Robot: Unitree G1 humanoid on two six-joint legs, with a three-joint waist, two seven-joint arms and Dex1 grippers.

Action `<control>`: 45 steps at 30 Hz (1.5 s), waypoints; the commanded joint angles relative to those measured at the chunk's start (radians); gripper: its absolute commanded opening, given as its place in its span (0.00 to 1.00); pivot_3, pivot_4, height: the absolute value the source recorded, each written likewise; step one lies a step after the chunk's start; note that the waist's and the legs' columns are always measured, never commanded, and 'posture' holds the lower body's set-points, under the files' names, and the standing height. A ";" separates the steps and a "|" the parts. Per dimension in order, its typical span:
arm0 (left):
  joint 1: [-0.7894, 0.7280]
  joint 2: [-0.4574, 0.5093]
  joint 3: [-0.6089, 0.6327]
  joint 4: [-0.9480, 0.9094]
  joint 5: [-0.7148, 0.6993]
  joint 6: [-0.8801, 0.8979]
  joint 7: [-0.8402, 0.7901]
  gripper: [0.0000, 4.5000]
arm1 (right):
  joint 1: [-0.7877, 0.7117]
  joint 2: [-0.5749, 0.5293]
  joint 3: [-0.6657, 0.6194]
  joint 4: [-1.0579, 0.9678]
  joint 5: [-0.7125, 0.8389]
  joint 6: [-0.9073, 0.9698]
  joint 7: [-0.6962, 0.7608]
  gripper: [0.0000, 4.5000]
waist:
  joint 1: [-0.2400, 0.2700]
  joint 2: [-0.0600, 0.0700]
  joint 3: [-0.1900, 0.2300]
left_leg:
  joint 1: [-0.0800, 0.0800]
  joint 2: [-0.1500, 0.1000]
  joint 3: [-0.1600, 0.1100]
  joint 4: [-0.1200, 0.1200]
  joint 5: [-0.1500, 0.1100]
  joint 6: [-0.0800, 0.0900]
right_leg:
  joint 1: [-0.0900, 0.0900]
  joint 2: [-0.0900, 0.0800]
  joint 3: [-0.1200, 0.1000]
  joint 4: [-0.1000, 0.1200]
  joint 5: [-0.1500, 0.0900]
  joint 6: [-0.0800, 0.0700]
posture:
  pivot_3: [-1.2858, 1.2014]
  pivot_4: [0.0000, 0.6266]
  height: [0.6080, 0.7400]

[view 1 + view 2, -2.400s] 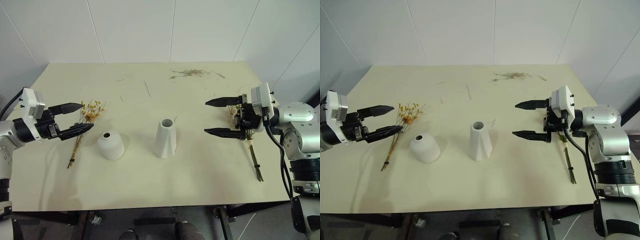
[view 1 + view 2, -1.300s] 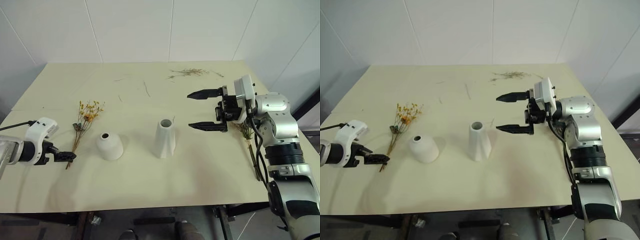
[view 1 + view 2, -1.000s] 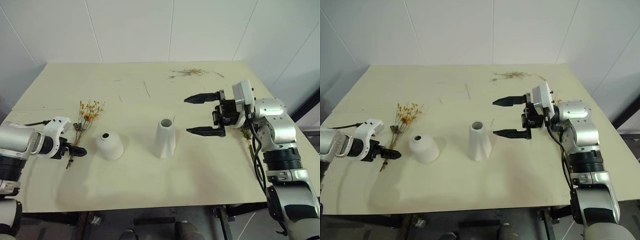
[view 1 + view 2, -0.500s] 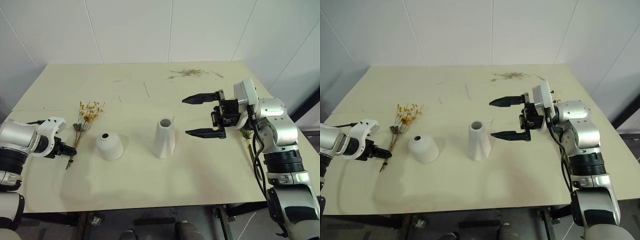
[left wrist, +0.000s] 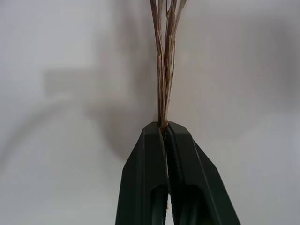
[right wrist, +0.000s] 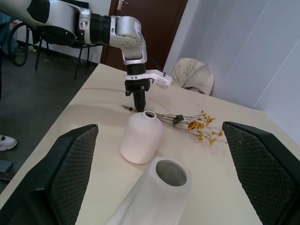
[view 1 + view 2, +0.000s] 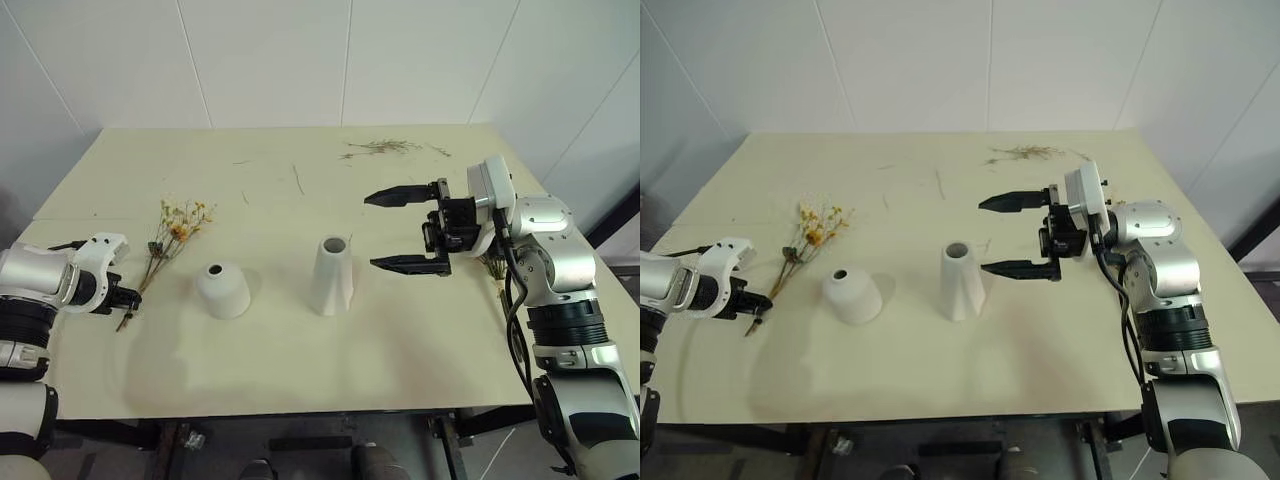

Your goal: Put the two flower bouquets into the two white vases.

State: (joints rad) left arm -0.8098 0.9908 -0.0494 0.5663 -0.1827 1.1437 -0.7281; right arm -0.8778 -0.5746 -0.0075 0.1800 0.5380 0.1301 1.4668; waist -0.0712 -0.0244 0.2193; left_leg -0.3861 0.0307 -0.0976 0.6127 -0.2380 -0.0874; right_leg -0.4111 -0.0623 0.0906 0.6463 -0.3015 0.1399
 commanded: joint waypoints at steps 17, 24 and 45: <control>0.309 -0.330 0.744 -0.629 -0.754 -0.454 -0.107 0.01 | -0.004 -0.006 -0.029 -0.004 -0.010 -0.029 -0.046 1.00 | 0.016 -0.004 0.000 | -0.005 0.001 0.001 0.000 -0.001 -0.004 | -0.001 -0.002 -0.001 -0.009 0.002 0.001 | 0.52 0.24 1.00; 0.399 -0.389 0.690 -0.791 -0.845 -0.433 -0.028 0.01 | -0.010 -0.007 -0.028 0.011 -0.012 -0.038 -0.047 1.00 | 0.014 -0.004 0.000 | -0.003 0.001 0.001 0.001 -0.001 -0.004 | 0.001 -0.001 0.000 -0.009 0.002 0.001 | 0.52 0.24 1.00; 0.482 -0.481 0.503 -0.643 -0.659 -0.708 -0.112 0.01 | 0.025 -0.025 -0.044 -0.062 0.000 -0.002 -0.105 1.00 | 0.015 -0.004 0.000 | -0.004 0.001 0.001 0.000 -0.001 -0.004 | 0.001 -0.001 0.000 -0.011 0.002 0.000 | 0.52 0.24 1.00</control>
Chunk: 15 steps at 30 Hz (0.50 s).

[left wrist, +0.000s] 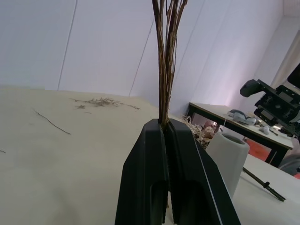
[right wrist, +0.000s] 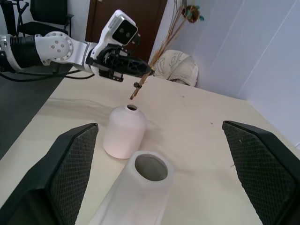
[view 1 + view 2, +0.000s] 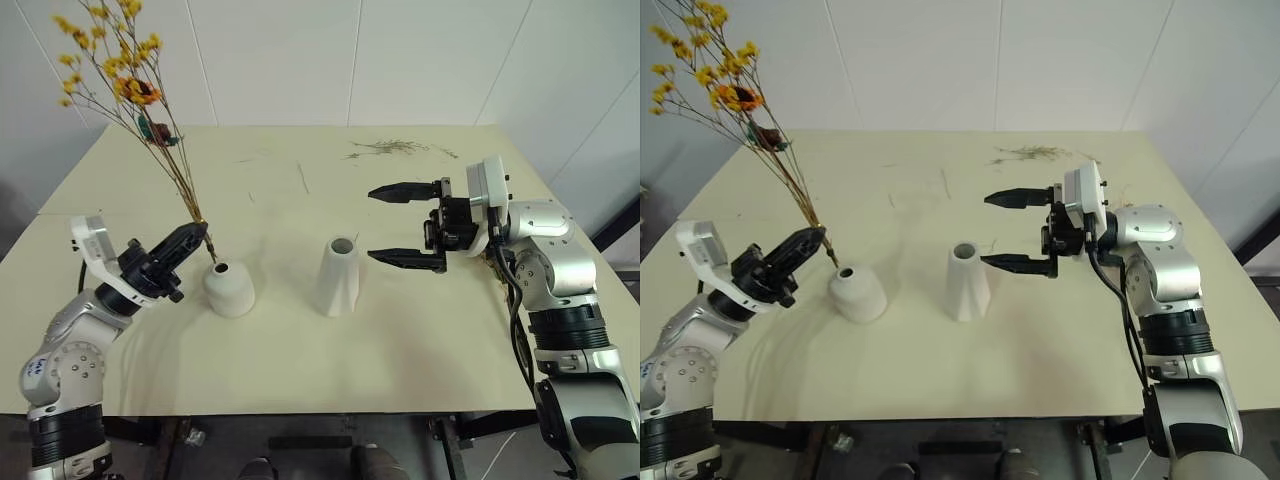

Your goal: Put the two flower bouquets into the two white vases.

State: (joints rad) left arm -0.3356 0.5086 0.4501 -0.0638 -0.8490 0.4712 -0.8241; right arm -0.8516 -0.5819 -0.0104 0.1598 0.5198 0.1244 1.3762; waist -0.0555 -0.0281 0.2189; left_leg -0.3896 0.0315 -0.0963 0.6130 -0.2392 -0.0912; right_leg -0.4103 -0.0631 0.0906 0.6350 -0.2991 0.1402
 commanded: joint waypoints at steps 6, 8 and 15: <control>0.013 -0.001 -0.001 0.019 0.023 -0.063 -0.015 0.01 | 0.010 -0.022 -0.046 -0.060 0.020 0.011 -0.032 1.00 | 0.001 0.000 0.000 | 0.000 0.000 0.000 0.000 0.000 0.000 | 0.000 0.000 0.000 0.000 0.000 0.000 | 0.52 0.24 1.00; 0.013 -0.001 -0.006 0.023 0.024 -0.066 -0.017 0.01 | 0.015 -0.021 -0.046 -0.066 0.020 0.014 -0.038 1.00 | 0.002 0.000 0.000 | 0.000 0.000 0.000 0.000 0.000 0.000 | 0.000 0.000 0.000 0.000 0.000 0.000 | 0.52 0.24 1.00; 0.019 0.001 -0.008 0.033 0.027 -0.071 -0.014 0.01 | 0.027 -0.017 -0.052 -0.081 0.021 0.021 -0.052 1.00 | 0.001 0.000 0.000 | 0.000 0.000 0.000 -0.001 0.000 0.000 | 0.000 0.000 0.000 -0.001 0.000 0.000 | 0.52 0.24 1.00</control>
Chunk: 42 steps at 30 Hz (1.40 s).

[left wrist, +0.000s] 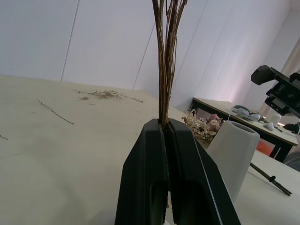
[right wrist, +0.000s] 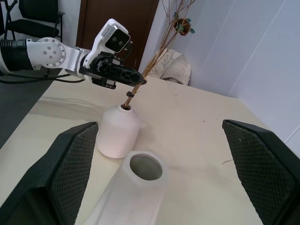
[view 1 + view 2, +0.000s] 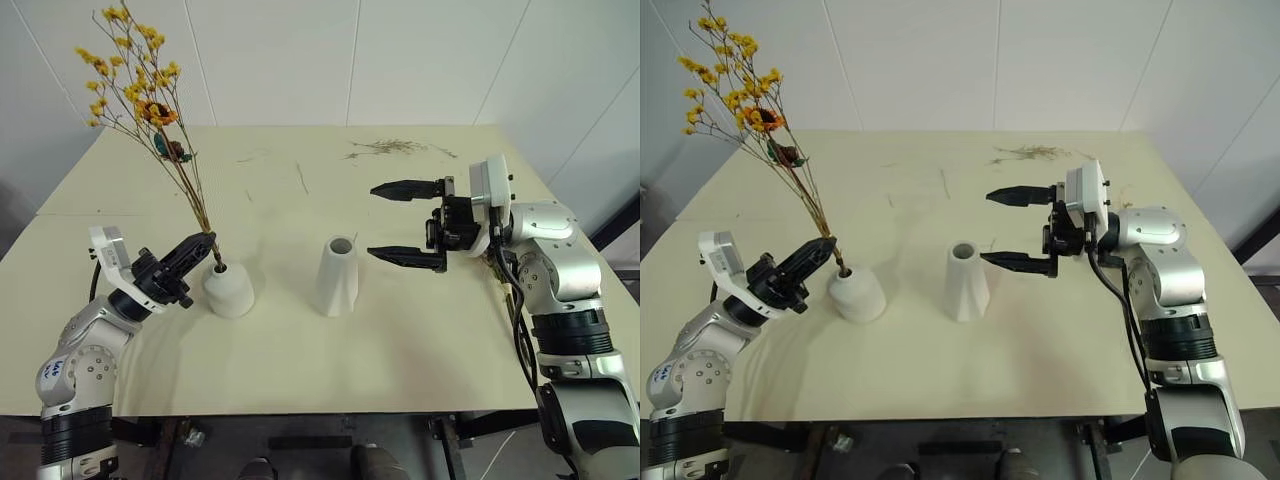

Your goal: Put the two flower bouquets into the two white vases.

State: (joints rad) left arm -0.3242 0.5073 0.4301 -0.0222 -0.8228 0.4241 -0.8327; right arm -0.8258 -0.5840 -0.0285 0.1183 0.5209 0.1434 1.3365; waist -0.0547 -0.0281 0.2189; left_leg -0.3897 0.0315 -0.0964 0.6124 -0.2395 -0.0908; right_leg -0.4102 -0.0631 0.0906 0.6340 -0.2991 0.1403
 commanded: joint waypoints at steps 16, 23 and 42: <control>0.031 -0.014 -0.022 0.041 0.055 -0.089 -0.028 0.01 | 0.012 -0.006 -0.034 -0.062 0.024 0.009 -0.038 1.00 | 0.001 0.000 0.000 | 0.000 0.000 0.000 0.000 0.000 0.000 | 0.000 0.000 0.000 -0.002 0.000 0.000 | 0.52 0.24 1.00; 0.028 -0.023 -0.050 0.051 0.082 -0.117 -0.044 0.01 | 0.020 -0.004 -0.033 -0.075 0.029 0.010 -0.055 1.00 | 0.001 0.000 0.000 | -0.001 0.000 0.000 -0.001 0.000 0.001 | 0.000 0.000 0.000 -0.003 0.000 0.000 | 0.52 0.24 1.00; 0.035 -0.011 -0.073 0.086 0.128 -0.161 -0.077 0.01 | 0.026 0.003 -0.031 -0.082 0.033 0.004 -0.076 1.00 | 0.002 0.000 0.000 | -0.001 0.000 0.000 -0.001 -0.001 0.001 | 0.001 0.000 0.000 -0.005 0.001 0.001 | 0.52 0.24 1.00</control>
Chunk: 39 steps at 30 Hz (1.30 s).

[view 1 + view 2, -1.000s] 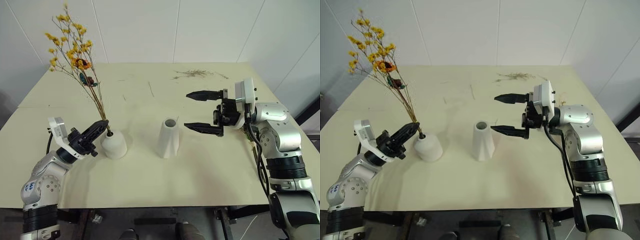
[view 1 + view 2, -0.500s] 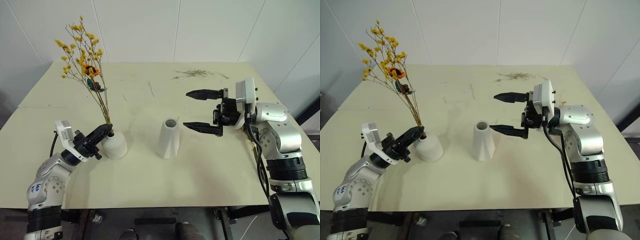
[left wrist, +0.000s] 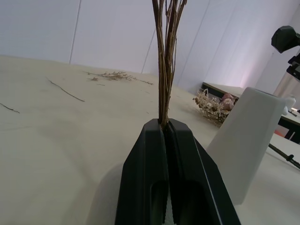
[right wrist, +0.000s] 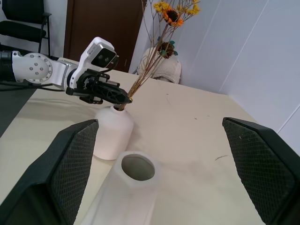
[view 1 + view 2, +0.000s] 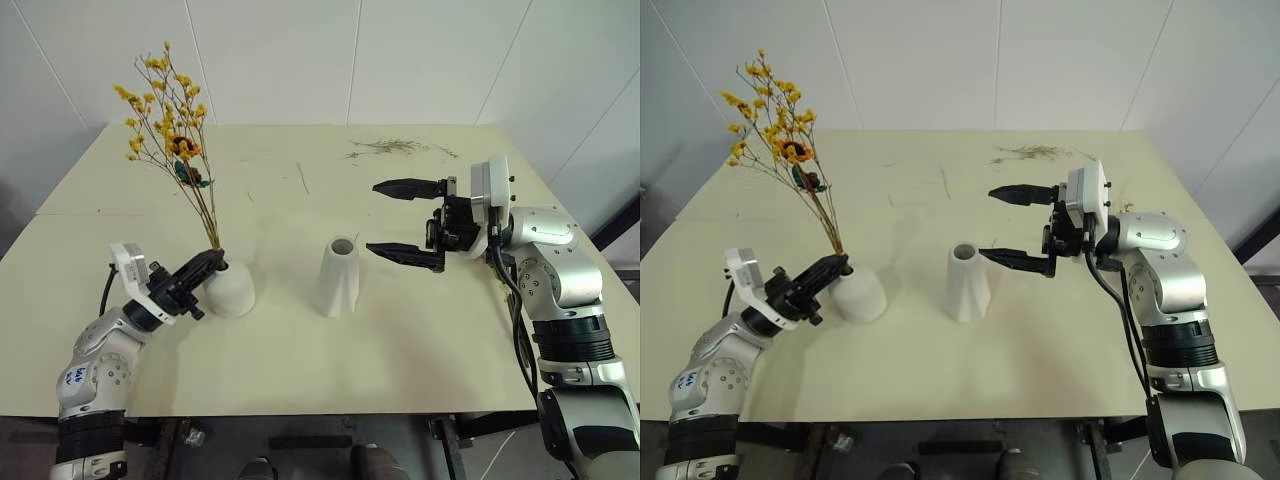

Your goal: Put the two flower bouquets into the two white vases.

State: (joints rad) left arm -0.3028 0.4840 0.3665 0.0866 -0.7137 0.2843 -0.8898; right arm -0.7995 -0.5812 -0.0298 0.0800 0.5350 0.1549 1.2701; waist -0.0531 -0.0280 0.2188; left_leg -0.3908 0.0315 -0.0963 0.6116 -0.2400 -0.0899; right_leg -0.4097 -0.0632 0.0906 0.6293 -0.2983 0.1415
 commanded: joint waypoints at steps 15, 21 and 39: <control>0.166 0.132 0.074 -0.262 -0.022 0.055 -0.021 0.99 | 0.014 -0.004 -0.034 -0.033 0.019 -0.003 -0.015 1.00 | -0.003 0.000 0.000 | 0.000 0.000 0.000 -0.002 -0.001 0.001 | 0.000 0.000 0.000 -0.002 0.000 0.000 | 0.52 0.24 1.00; 0.246 0.257 0.113 -0.241 -0.001 0.038 -0.115 0.99 | -0.011 -0.084 -0.037 0.014 -0.019 0.124 -0.064 1.00 | 0.000 0.001 0.000 | 0.000 0.000 0.001 -0.001 -0.001 0.001 | 0.000 0.000 0.000 -0.003 -0.001 -0.002 | 0.52 0.24 1.00; 0.197 0.494 0.317 -0.350 -0.252 0.235 -0.284 0.99 | -0.255 -0.512 0.275 0.295 -0.407 0.912 -0.149 1.00 | -0.009 0.003 0.002 | -0.001 0.001 0.015 -0.008 -0.005 0.006 | -0.008 -0.002 0.008 -0.009 -0.003 -0.005 | 0.52 0.24 1.00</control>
State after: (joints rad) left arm -0.0787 0.9794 0.6552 -0.2610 -0.9558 0.5540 -1.1861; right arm -1.0360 -1.0556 0.2356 0.3752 0.1505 1.0437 1.0918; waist -0.0621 -0.0251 0.2208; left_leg -0.3928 0.0322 -0.0808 0.6042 -0.2450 -0.0840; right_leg -0.4184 -0.0650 0.0991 0.6208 -0.3015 0.1366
